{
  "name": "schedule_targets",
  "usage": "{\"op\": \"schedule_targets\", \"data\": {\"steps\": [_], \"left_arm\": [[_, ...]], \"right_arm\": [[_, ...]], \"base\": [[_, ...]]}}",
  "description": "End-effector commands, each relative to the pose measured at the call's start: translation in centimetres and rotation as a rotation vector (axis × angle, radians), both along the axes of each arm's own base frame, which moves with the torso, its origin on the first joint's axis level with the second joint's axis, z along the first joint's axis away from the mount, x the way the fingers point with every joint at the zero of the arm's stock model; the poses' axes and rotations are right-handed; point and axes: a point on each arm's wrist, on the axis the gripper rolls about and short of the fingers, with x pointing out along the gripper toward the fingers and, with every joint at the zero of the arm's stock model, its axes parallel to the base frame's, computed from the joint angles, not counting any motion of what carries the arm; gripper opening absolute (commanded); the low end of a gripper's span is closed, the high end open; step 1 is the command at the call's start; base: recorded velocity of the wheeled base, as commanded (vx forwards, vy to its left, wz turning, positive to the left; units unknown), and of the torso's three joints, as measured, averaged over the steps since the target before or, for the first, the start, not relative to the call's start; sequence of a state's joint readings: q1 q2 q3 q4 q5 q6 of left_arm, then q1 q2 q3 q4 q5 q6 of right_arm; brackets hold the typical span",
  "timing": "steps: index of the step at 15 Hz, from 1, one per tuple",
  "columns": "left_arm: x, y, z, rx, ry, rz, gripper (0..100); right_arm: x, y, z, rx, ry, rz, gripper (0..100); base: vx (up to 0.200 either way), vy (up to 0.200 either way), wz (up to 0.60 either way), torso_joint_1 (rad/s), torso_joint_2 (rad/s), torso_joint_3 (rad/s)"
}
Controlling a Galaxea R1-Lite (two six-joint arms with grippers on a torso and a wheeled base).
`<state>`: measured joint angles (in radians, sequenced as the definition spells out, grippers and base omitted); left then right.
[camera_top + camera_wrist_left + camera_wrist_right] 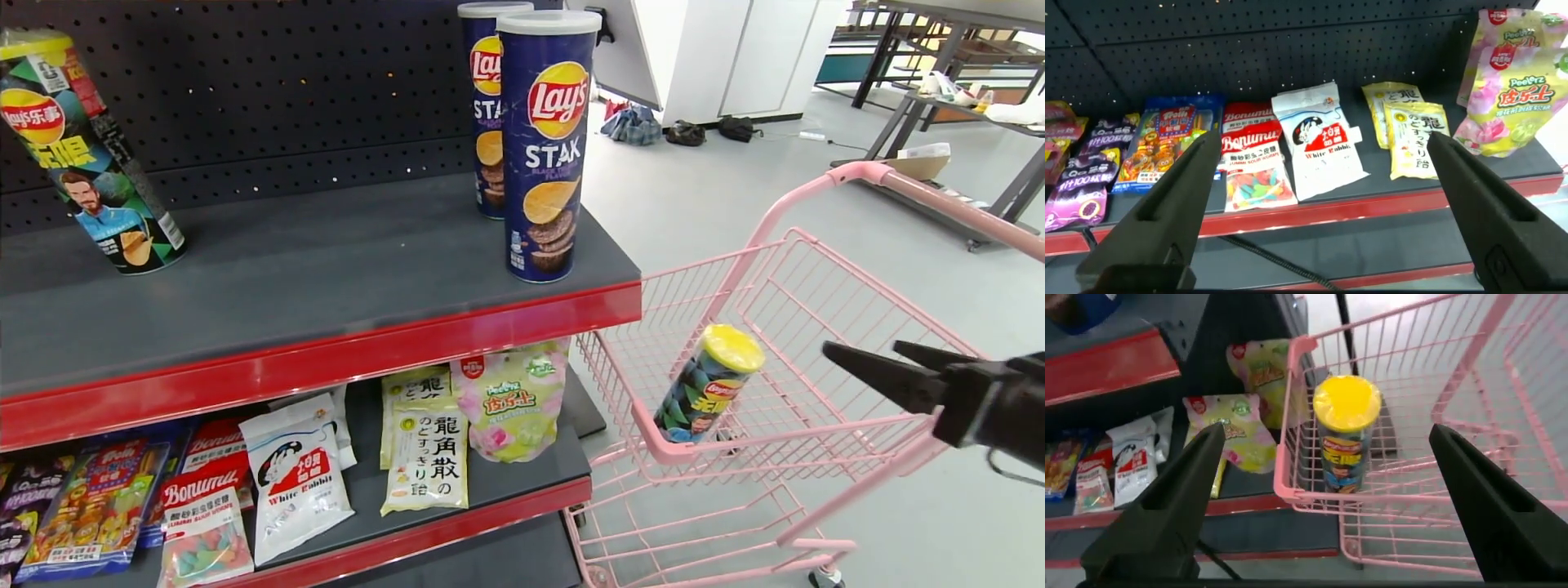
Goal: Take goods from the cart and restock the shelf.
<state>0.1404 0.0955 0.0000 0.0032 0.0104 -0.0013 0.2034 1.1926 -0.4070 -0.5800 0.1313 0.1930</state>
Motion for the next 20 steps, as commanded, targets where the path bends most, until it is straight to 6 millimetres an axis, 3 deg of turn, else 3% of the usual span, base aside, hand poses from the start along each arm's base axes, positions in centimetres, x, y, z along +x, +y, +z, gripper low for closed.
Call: {"op": "schedule_targets", "data": {"steps": [1, 7, 14, 20], "left_arm": [[0.0, 0.0, 0.0, 0.0, -0.001, 0.001, 100], [0.0, 0.0, 0.0, 0.0, -0.001, 0.001, 100], [0.0, 0.0, 0.0, 0.0, -0.001, 0.001, 100], [0.0, 0.0, 0.0, 0.0, -0.001, 0.001, 100]], "right_arm": [[5.8, 2.6, -6.7, -0.031, 0.213, 0.064, 100], [6.6, 3.2, -8.0, -0.023, 0.27, 0.081, 100], [10.6, 3.7, -11.2, -0.028, 0.246, 0.056, 100], [11.9, 3.1, -12.6, -0.069, 0.212, 0.042, 100]], "base": [[0.0, 0.0, 0.0, 0.0, 0.0, 0.0], [0.0, 0.0, 0.0, 0.0, 0.0, 0.0], [0.0, 0.0, 0.0, 0.0, 0.0, 0.0], [0.0, 0.0, 0.0, 0.0, 0.0, 0.0]]}}
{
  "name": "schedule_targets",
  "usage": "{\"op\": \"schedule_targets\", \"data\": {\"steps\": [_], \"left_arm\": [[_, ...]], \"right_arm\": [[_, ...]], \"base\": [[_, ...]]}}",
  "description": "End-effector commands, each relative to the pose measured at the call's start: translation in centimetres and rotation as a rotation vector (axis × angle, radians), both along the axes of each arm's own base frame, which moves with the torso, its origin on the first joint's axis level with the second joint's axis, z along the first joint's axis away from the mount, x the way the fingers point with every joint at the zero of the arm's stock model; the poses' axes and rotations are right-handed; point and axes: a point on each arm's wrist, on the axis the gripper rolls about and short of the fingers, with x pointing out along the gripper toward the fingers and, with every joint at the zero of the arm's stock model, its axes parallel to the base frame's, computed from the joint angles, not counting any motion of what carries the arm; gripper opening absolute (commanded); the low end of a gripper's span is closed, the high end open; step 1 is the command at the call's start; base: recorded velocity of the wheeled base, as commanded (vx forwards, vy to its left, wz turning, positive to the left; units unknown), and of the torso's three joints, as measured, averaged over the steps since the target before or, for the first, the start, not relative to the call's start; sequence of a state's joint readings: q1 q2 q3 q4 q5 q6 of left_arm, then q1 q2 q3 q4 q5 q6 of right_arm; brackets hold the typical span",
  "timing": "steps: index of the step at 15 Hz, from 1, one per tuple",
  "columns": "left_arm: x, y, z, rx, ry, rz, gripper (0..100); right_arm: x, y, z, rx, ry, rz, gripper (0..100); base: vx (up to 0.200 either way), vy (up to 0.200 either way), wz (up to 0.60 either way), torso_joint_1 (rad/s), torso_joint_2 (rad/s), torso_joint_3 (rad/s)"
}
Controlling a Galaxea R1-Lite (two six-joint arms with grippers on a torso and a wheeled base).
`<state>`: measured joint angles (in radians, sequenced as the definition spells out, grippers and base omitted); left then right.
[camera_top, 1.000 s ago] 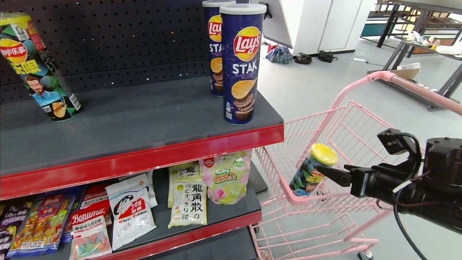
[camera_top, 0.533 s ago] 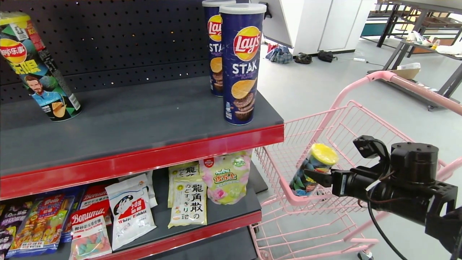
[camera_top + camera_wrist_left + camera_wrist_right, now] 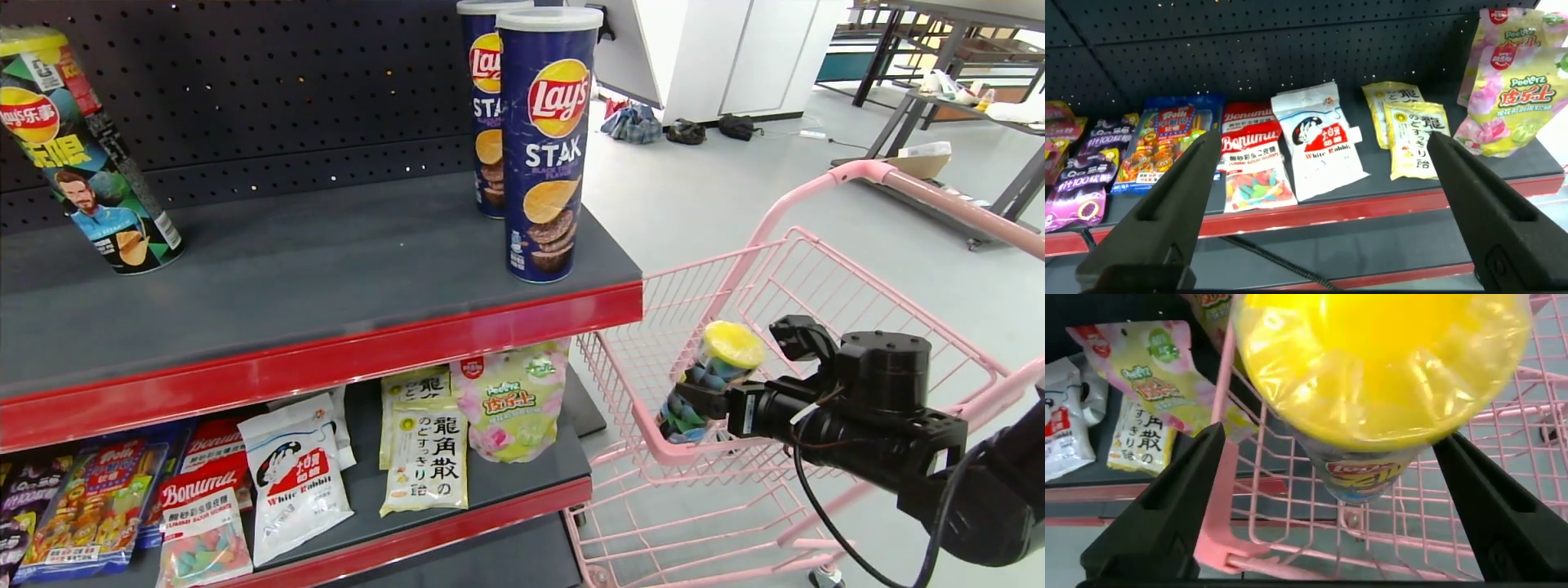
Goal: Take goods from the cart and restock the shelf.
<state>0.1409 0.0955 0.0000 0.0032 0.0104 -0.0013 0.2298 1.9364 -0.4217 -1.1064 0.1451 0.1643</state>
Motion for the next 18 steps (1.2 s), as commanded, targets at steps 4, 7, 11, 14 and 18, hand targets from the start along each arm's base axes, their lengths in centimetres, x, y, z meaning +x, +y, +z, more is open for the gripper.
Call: {"op": "schedule_targets", "data": {"steps": [4, 7, 11, 14, 18], "left_arm": [[0.0, 0.0, 0.0, 0.0, -0.001, 0.001, 100], [0.0, 0.0, 0.0, 0.001, 0.0, 0.0, 100], [0.0, 0.0, 0.0, 0.001, 0.0, 0.0, 100], [0.0, 0.0, 0.0, 0.001, 0.0, 0.0, 100], [0.0, 0.0, 0.0, 0.0, -0.001, 0.001, 100]], "right_arm": [[2.4, -0.3, -1.0, 0.003, -0.001, -0.024, 100], [2.9, -0.4, -1.3, 0.0, 0.003, -0.033, 100], [3.2, -0.3, -1.6, 0.001, 0.007, -0.035, 0], [3.2, -0.2, -1.6, -0.001, 0.004, -0.03, 0], [3.1, -0.3, 2.6, -0.014, -0.152, -0.015, 0]], "base": [[0.0, 0.0, 0.0, 0.0, 0.0, 0.0], [0.0, 0.0, 0.0, 0.0, 0.0, 0.0], [0.0, 0.0, 0.0, 0.0, 0.0, 0.0], [0.0, 0.0, 0.0, 0.0, 0.0, 0.0], [0.0, 0.0, 0.0, 0.0, 0.0, 0.0]]}}
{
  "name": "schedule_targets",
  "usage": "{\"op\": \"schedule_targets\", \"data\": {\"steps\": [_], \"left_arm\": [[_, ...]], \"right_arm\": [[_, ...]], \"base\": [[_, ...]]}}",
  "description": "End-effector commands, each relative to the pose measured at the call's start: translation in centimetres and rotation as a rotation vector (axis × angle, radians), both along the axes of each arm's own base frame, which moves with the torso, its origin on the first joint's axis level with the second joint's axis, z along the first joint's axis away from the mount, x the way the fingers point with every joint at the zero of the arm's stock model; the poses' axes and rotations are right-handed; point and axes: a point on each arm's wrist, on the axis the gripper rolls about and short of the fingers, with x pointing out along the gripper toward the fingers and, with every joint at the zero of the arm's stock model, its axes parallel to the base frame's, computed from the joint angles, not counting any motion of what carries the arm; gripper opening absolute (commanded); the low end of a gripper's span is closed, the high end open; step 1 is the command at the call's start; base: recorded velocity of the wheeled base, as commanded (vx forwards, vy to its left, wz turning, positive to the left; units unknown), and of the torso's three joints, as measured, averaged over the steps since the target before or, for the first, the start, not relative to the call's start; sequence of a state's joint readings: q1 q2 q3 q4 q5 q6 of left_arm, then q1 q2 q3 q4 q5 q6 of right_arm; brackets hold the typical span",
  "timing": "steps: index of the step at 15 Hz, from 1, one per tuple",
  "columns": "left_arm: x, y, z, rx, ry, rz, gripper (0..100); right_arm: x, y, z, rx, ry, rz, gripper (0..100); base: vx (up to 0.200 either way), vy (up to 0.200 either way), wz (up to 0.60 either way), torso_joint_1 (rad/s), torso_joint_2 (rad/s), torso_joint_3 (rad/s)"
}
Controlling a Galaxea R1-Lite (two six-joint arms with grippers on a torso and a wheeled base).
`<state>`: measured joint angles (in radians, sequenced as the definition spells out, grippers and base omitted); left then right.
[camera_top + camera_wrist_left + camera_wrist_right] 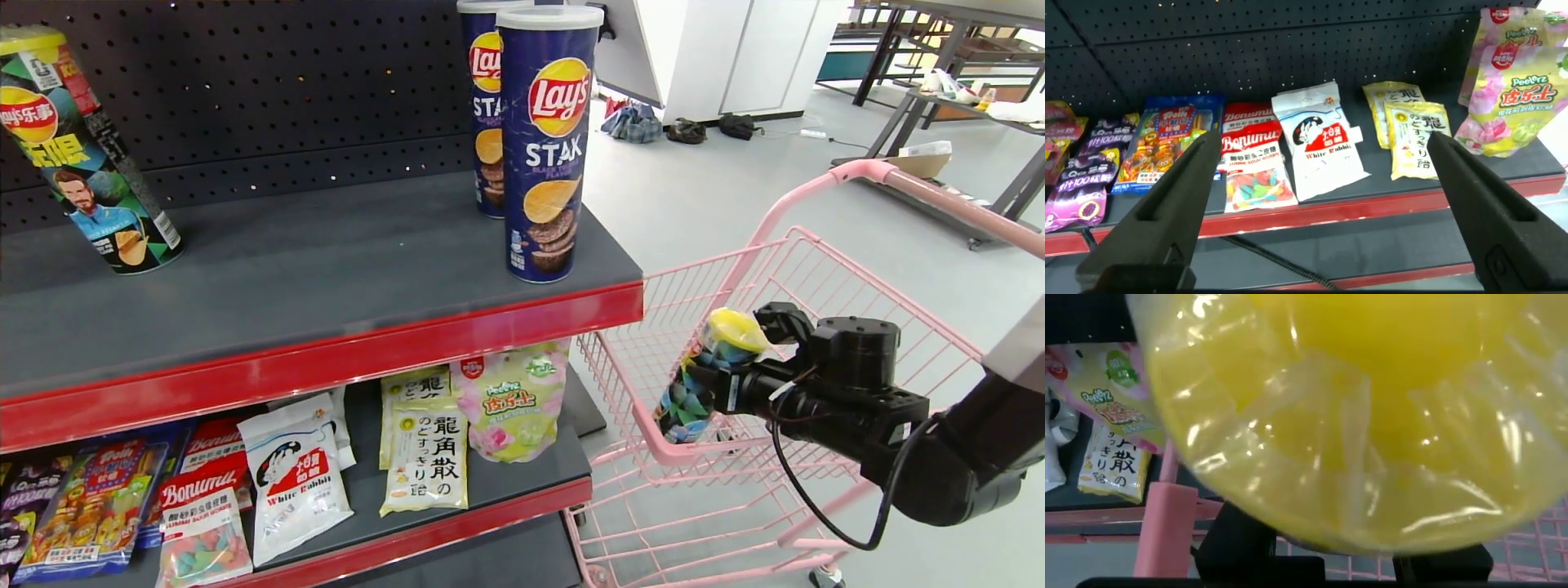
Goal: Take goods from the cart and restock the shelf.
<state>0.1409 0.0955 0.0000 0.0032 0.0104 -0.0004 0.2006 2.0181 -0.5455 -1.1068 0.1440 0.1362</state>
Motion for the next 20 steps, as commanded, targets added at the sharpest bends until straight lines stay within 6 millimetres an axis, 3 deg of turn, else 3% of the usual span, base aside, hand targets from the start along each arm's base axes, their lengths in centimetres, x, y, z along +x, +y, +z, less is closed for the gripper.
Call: {"op": "schedule_targets", "data": {"steps": [1, 4, 5, 7, 9, 10, 12, 13, 14, 16, 20], "left_arm": [[0.0, 0.0, 0.0, 0.001, 0.0, 0.001, 100], [0.0, 0.0, 0.0, -0.001, -0.001, 0.001, 100], [0.0, 0.0, 0.0, -0.001, -0.001, 0.001, 100], [0.0, 0.0, 0.0, -0.001, -0.001, 0.001, 100], [0.0, 0.0, 0.0, -0.001, -0.001, 0.001, 100], [0.0, 0.0, 0.0, -0.001, -0.001, 0.001, 100], [0.0, 0.0, 0.0, -0.001, -0.001, -0.001, 100], [0.0, 0.0, 0.0, -0.001, -0.001, -0.001, 100], [0.0, 0.0, 0.0, -0.001, -0.001, 0.001, 100], [0.0, 0.0, 0.0, 0.0, 0.0, -0.001, 100], [0.0, 0.0, 0.0, 0.0, 0.0, -0.001, 100]], "right_arm": [[-0.3, -0.2, 4.6, -0.009, -0.165, 0.008, 0], [-2.0, -0.6, 11.3, -0.012, -0.271, 0.01, 0], [-3.7, -0.9, 15.7, -0.007, -0.293, 0.009, 0], [-6.9, -1.5, 20.5, -0.006, -0.308, 0.011, 0], [-11.7, -2.4, 23.2, -0.014, -0.303, 0.003, 0], [-14.0, -3.1, 23.7, -0.05, -0.308, -0.047, 0], [-20.4, -4.4, 23.8, -0.159, -0.27, -0.087, 0], [-22.2, -4.8, 23.4, -0.159, -0.246, -0.062, 0], [-25.3, -5.4, 21.9, -0.163, -0.206, -0.045, 0], [-27.8, -5.9, 20.0, -0.178, -0.232, -0.059, 0], [-30.2, -6.4, 17.4, -0.241, -0.264, -0.053, 0]], "base": [[0.0, 0.0, 0.0, 0.0, 0.0, 0.0], [0.0, 0.0, 0.0, 0.0, 0.0, 0.0], [0.0, 0.0, 0.0, 0.0, 0.0, 0.0], [0.0, 0.0, 0.0, 0.0, 0.0, 0.0], [0.0, 0.0, 0.0, 0.0, 0.0, 0.0], [0.0, 0.0, 0.0, 0.0, 0.0, 0.0], [0.0, 0.0, 0.0, 0.0, 0.0, 0.0], [0.0, 0.0, 0.0, 0.0, 0.0, 0.0], [0.0, 0.0, 0.0, 0.0, 0.0, 0.0], [0.0, 0.0, 0.0, 0.0, 0.0, 0.0], [0.0, 0.0, 0.0, 0.0, 0.0, 0.0]]}}
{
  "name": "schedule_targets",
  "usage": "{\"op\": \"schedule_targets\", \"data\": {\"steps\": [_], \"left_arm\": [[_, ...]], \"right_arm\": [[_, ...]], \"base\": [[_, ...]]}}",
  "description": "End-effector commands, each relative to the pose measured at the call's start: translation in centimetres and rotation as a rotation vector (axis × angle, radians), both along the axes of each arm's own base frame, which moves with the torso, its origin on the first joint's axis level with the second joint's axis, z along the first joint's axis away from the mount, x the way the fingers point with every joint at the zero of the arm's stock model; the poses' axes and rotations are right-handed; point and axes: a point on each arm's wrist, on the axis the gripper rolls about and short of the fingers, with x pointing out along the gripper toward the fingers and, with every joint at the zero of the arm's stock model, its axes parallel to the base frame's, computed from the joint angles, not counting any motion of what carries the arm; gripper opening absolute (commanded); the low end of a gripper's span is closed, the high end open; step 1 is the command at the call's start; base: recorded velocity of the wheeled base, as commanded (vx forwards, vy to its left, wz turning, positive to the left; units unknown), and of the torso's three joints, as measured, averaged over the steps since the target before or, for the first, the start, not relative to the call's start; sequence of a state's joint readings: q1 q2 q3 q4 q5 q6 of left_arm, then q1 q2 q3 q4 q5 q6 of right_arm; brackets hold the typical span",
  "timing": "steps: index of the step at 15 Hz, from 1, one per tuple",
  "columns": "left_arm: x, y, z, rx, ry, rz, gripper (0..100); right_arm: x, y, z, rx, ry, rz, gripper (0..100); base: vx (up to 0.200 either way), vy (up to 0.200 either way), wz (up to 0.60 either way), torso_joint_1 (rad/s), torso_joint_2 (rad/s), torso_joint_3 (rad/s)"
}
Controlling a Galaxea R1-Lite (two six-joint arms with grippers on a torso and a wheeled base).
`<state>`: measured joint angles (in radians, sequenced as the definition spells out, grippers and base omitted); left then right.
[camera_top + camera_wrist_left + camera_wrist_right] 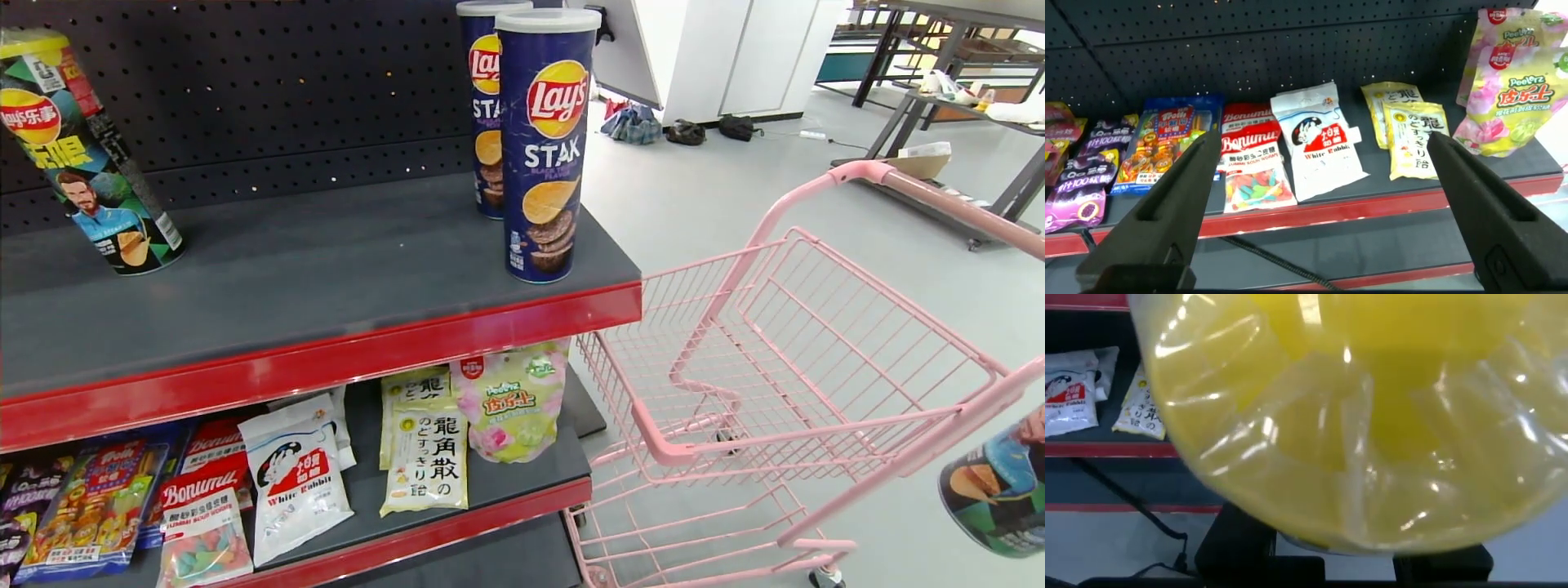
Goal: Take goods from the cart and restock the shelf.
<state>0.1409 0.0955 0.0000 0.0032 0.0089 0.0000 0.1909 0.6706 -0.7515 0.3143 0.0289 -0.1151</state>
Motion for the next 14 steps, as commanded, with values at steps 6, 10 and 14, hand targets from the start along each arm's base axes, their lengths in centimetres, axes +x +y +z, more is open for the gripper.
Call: {"op": "schedule_targets", "data": {"steps": [6, 10, 14], "left_arm": [[0.0, 0.0, 0.0, 0.0, -0.001, 0.001, 100], [0.0, 0.0, 0.0, 0.0, -0.001, 0.001, 100], [0.0, 0.0, 0.0, 0.0, -0.001, 0.001, 100]], "right_arm": [[-3.04, -0.59, -1.7, -0.003, -0.075, -0.006, 0], [-2.86, -0.56, -1.95, -0.005, -0.061, -0.006, 0], [-2.72, -0.53, -1.95, -0.006, -0.055, -0.006, 0]], "base": [[0.0, 0.0, 0.0, 0.029, -0.09, -0.062], [0.0, 0.0, 0.0, 0.165, -0.5, -0.336], [0.0, 0.0, 0.0, 0.218, -0.6, -0.377]]}}
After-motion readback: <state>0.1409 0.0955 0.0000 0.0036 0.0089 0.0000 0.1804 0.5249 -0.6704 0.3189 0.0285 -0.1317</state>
